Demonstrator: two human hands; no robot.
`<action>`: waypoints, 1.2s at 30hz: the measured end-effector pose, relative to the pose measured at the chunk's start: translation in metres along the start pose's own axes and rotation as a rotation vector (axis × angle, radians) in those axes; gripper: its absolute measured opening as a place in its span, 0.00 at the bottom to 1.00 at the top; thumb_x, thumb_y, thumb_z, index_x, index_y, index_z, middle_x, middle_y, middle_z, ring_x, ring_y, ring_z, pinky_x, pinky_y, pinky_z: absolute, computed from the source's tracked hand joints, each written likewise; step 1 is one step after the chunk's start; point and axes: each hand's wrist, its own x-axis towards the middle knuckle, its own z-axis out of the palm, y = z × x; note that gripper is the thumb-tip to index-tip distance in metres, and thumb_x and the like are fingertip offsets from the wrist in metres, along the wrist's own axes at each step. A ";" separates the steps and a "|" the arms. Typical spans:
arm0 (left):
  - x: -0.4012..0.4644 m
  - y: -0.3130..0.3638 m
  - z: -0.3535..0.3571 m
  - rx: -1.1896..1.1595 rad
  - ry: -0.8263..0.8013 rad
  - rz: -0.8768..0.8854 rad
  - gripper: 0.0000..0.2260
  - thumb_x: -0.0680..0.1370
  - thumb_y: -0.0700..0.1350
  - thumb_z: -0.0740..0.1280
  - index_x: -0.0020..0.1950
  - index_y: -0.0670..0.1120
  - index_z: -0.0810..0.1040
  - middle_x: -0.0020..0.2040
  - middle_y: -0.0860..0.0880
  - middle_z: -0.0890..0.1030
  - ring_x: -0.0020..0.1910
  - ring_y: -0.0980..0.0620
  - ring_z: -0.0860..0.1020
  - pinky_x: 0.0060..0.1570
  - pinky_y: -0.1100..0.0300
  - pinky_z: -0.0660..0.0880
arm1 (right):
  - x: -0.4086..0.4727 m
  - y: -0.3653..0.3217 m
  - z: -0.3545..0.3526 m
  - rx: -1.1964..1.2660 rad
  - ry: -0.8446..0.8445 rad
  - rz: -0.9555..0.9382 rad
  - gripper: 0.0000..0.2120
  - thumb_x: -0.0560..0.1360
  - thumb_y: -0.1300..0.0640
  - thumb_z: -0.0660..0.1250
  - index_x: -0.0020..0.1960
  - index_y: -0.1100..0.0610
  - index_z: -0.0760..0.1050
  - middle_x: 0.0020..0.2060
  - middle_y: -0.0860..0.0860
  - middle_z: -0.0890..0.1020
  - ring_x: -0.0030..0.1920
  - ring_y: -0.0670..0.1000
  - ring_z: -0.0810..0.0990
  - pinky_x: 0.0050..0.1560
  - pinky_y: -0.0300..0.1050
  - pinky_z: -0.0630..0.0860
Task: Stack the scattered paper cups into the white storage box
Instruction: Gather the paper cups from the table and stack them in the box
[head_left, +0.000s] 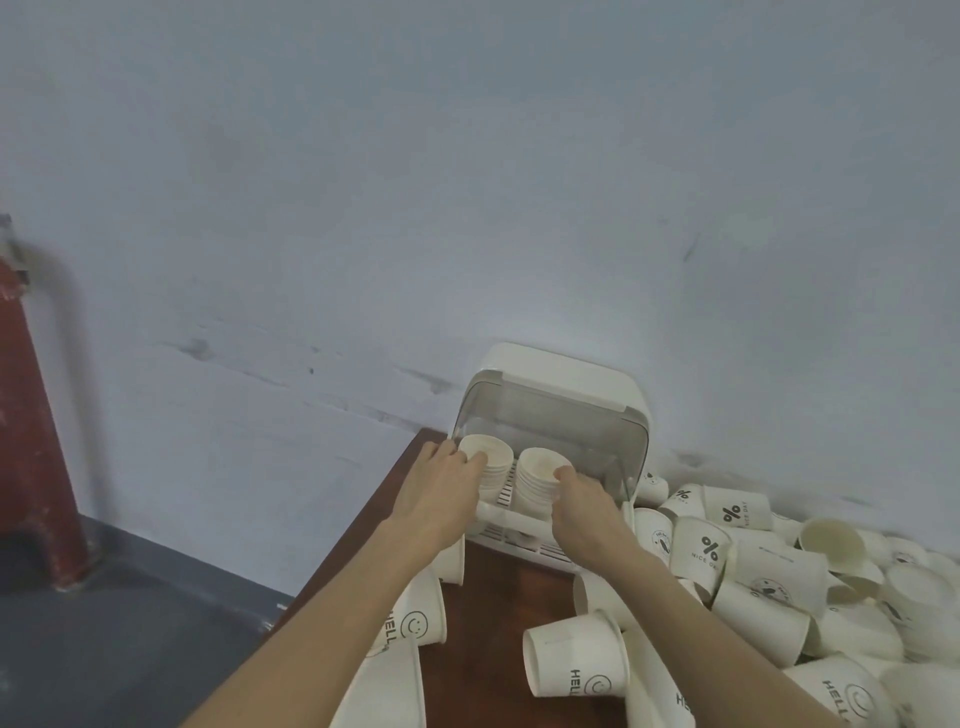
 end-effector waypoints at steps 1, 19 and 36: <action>-0.003 0.000 -0.002 0.001 0.003 0.004 0.15 0.76 0.41 0.62 0.64 0.47 0.71 0.55 0.47 0.79 0.55 0.46 0.71 0.58 0.54 0.64 | -0.003 -0.001 -0.001 0.011 0.000 -0.004 0.17 0.74 0.65 0.56 0.63 0.61 0.66 0.55 0.58 0.77 0.54 0.60 0.76 0.49 0.51 0.73; -0.084 0.049 -0.047 -0.162 0.039 0.037 0.15 0.79 0.42 0.58 0.60 0.52 0.79 0.54 0.50 0.82 0.54 0.49 0.76 0.60 0.55 0.66 | -0.108 0.031 -0.060 0.165 0.158 -0.031 0.14 0.76 0.63 0.55 0.59 0.56 0.70 0.49 0.54 0.79 0.50 0.56 0.77 0.49 0.52 0.75; -0.111 0.113 -0.038 -0.148 -0.120 0.120 0.16 0.80 0.42 0.57 0.64 0.51 0.76 0.56 0.50 0.80 0.58 0.49 0.73 0.62 0.56 0.64 | -0.174 0.088 -0.058 0.196 0.079 0.059 0.19 0.76 0.61 0.57 0.67 0.57 0.69 0.51 0.55 0.82 0.57 0.55 0.76 0.53 0.47 0.71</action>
